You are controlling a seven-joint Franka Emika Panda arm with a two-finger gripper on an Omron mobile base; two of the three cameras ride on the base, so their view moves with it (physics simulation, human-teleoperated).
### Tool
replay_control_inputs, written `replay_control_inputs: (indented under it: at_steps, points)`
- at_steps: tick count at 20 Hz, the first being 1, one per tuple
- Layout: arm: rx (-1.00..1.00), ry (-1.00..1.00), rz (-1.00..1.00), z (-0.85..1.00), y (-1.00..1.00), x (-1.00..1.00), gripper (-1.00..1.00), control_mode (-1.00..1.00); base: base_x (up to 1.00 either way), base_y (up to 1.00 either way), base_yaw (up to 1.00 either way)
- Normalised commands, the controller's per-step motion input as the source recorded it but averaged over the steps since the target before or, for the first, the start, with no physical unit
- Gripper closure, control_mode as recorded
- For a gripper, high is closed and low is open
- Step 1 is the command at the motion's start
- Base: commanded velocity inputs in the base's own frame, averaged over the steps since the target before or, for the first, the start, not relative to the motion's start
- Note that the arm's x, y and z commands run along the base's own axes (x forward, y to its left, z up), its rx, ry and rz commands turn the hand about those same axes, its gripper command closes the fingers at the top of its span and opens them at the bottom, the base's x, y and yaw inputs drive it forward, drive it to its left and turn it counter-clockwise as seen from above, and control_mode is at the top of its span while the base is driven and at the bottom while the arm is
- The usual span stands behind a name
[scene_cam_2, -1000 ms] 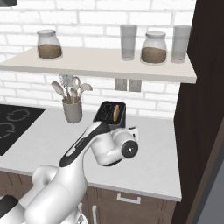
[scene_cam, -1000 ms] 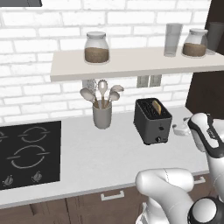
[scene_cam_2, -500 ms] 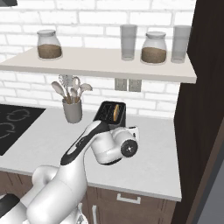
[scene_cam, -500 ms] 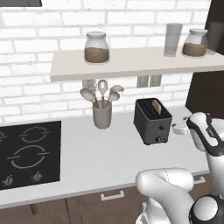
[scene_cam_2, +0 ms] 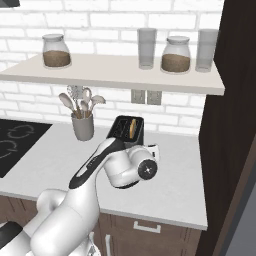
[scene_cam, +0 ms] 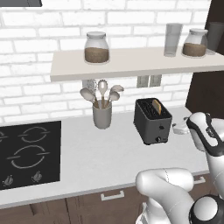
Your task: Start the toaster. Once the lever pops up, take the bread to the plate on the dining counter.
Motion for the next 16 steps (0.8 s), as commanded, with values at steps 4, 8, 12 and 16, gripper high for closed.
replay_control_inputs:
  at_steps: [4, 8, 12, 16]
  points:
    - [0.0, 0.0, -0.01, 0.0, 0.0, 0.0, -1.0, -1.0, 0.0, 0.0, 0.0]
    - [0.0, 0.0, 0.0, 0.03, 0.0, 0.0, -1.0, -1.0, 0.0, 0.0, 0.0]
    - [0.0, 0.0, 0.0, 0.1, 0.0, 0.0, -1.0, -1.0, 0.0, 0.0, 0.0]
    - [0.01, 0.0, 0.0, 0.09, 0.0, 0.0, -1.0, -1.0, 0.0, 0.0, 0.0]
